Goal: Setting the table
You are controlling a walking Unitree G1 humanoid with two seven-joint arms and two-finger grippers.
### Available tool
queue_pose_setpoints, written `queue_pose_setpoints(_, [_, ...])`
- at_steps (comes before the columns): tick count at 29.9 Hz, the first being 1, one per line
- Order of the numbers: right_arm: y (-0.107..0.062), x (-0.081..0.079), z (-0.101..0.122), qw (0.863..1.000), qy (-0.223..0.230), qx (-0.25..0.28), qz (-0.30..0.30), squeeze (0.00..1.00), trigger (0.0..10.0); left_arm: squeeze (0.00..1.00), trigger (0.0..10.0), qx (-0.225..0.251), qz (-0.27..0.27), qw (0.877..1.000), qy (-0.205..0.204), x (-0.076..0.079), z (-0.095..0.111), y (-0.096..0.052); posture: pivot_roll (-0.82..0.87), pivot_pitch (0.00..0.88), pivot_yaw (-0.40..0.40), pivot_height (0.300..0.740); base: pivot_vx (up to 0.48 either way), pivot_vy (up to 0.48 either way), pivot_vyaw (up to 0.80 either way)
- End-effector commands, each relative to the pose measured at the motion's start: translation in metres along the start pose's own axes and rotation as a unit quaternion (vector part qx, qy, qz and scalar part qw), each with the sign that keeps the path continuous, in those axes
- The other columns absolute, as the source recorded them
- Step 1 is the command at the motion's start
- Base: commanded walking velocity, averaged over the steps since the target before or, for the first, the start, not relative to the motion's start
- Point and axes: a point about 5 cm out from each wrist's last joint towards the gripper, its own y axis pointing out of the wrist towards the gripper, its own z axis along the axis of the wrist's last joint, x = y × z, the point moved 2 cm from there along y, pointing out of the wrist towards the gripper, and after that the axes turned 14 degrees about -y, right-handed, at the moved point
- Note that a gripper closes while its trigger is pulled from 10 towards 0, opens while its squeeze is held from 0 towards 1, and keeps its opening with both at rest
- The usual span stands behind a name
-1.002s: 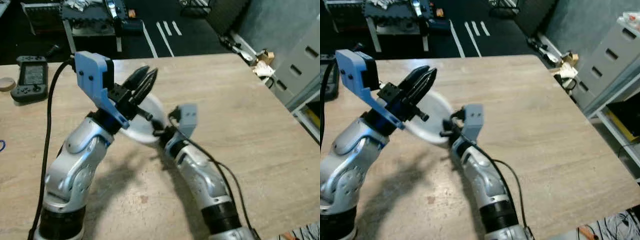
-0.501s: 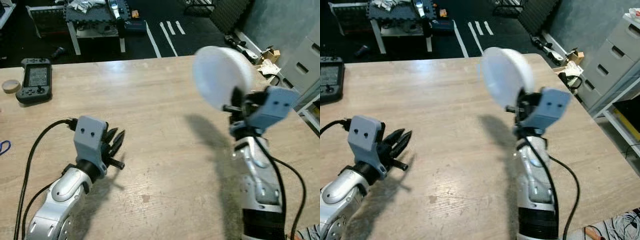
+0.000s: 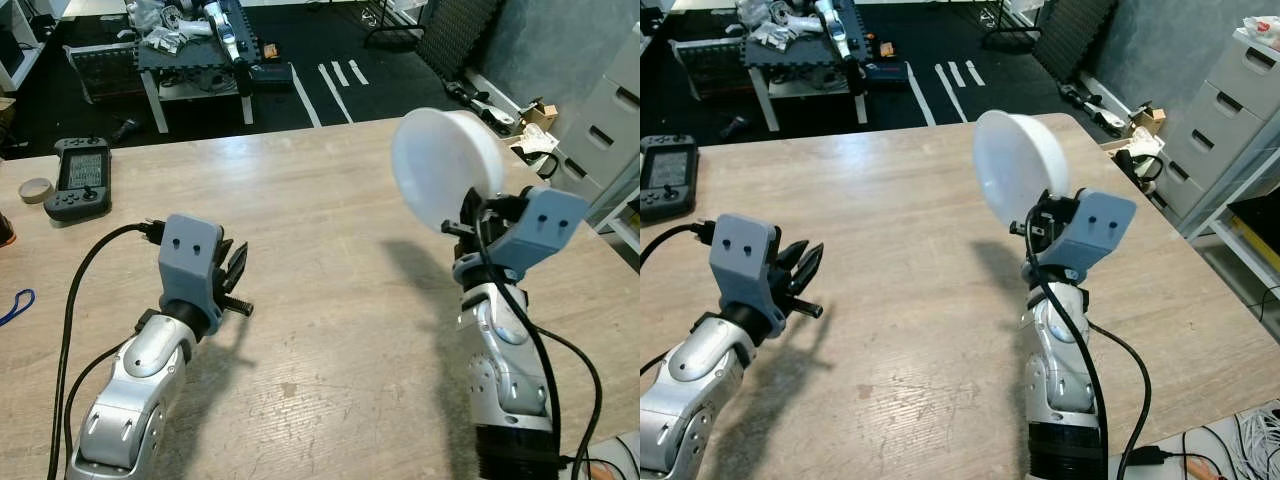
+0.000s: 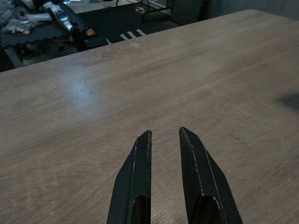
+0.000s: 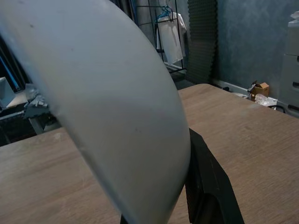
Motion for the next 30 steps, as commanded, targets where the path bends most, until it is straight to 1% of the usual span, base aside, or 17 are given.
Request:
queue_pose_setpoints(1, [-0.0014,0.0032,-0.0037,1.0,-0.004,-0.003,-0.005,0.0,10.0,0.0,10.0,-0.007,0.01,1.0,0.004,-0.0013,-0.0045,-0.0001,0.06,0.029,0.062,0.74,0.0,0.0,0.0])
queue_pose_setpoints(5, [-0.0011,0.0047,-0.0055,1.0,-0.007,-0.006,-0.006,0.0,10.0,0.0,10.0,-0.012,0.022,1.0,0.012,-0.0033,-0.0086,-0.001,0.06,0.032,0.061,0.74,0.0,0.0,0.0])
queue_pose_setpoints(7, [-0.0012,0.004,-0.0071,1.0,-0.008,-0.009,-0.006,0.0,10.0,0.0,10.0,-0.013,0.027,1.0,0.011,-0.0034,-0.0101,-0.0012,0.06,0.034,0.06,0.74,0.0,0.0,0.0])
queue_pose_setpoints(10, [-0.0019,0.0012,-0.0092,1.0,-0.009,-0.013,-0.003,0.0,10.0,0.0,10.0,-0.005,0.029,1.0,-0.004,-0.0022,-0.009,-0.0007,0.06,0.035,0.057,0.74,0.0,0.0,0.0])
queue_pose_setpoints(15, [-0.002,-0.0023,-0.0106,1.0,-0.008,-0.016,0.004,0.0,10.0,0.0,10.0,-0.001,0.038,0.999,-0.001,-0.0039,-0.0083,0.0,0.06,0.039,0.052,0.74,0.0,0.0,0.0])
queue_pose_setpoints(26, [-0.0015,-0.0034,-0.0122,1.0,-0.01,-0.019,0.01,0.0,10.0,0.0,10.0,0.002,0.045,0.999,-0.006,-0.0035,-0.009,-0.0006,0.06,0.047,0.045,0.74,0.0,0.0,0.0])
queue_pose_setpoints(30, [-0.0018,-0.0038,-0.0135,1.0,-0.011,-0.021,0.011,0.0,10.0,0.0,10.0,0.001,0.041,0.999,-0.009,-0.003,-0.0093,-0.0014,0.06,0.047,0.045,0.74,-0.343,0.0,0.0])
